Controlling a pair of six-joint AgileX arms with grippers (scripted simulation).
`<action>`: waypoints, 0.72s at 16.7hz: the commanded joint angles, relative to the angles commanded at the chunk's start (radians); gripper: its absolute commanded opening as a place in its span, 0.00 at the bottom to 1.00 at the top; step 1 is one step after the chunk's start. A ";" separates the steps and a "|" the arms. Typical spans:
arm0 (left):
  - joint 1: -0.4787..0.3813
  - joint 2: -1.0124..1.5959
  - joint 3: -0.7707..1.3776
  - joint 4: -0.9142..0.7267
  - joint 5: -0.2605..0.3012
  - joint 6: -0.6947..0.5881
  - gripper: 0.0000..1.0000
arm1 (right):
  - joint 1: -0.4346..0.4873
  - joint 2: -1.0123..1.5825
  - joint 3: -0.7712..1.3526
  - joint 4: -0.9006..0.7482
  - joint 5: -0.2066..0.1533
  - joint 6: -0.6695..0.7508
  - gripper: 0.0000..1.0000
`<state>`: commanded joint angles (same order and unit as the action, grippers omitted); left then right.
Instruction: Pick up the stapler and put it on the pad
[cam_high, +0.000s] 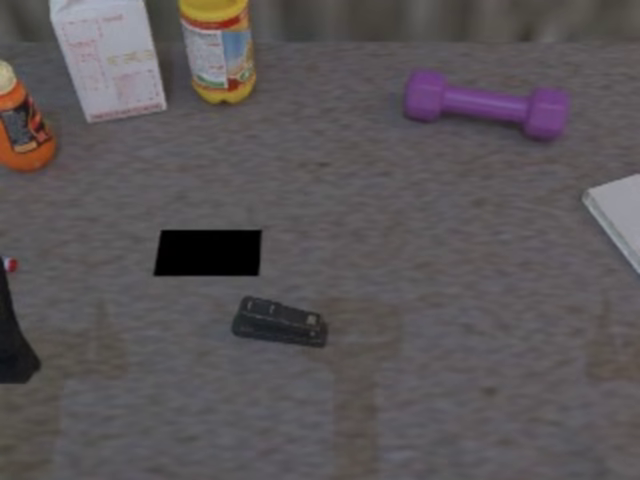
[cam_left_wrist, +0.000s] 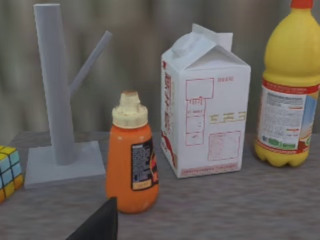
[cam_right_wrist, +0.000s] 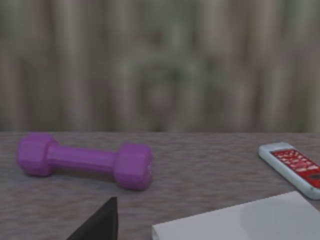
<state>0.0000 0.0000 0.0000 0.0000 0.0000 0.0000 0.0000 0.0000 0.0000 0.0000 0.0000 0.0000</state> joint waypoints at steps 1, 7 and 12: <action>0.000 0.000 0.000 0.000 0.000 0.000 1.00 | 0.000 0.000 0.000 0.000 0.000 0.000 1.00; -0.063 0.156 0.154 -0.112 0.003 0.107 1.00 | 0.000 0.000 0.000 0.000 0.000 0.000 1.00; -0.191 0.572 0.506 -0.362 0.000 0.338 1.00 | 0.000 0.000 0.000 0.000 0.000 0.000 1.00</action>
<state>-0.1905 0.5716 0.5062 -0.3621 0.0000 0.3384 0.0000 0.0000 0.0000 0.0000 0.0000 0.0000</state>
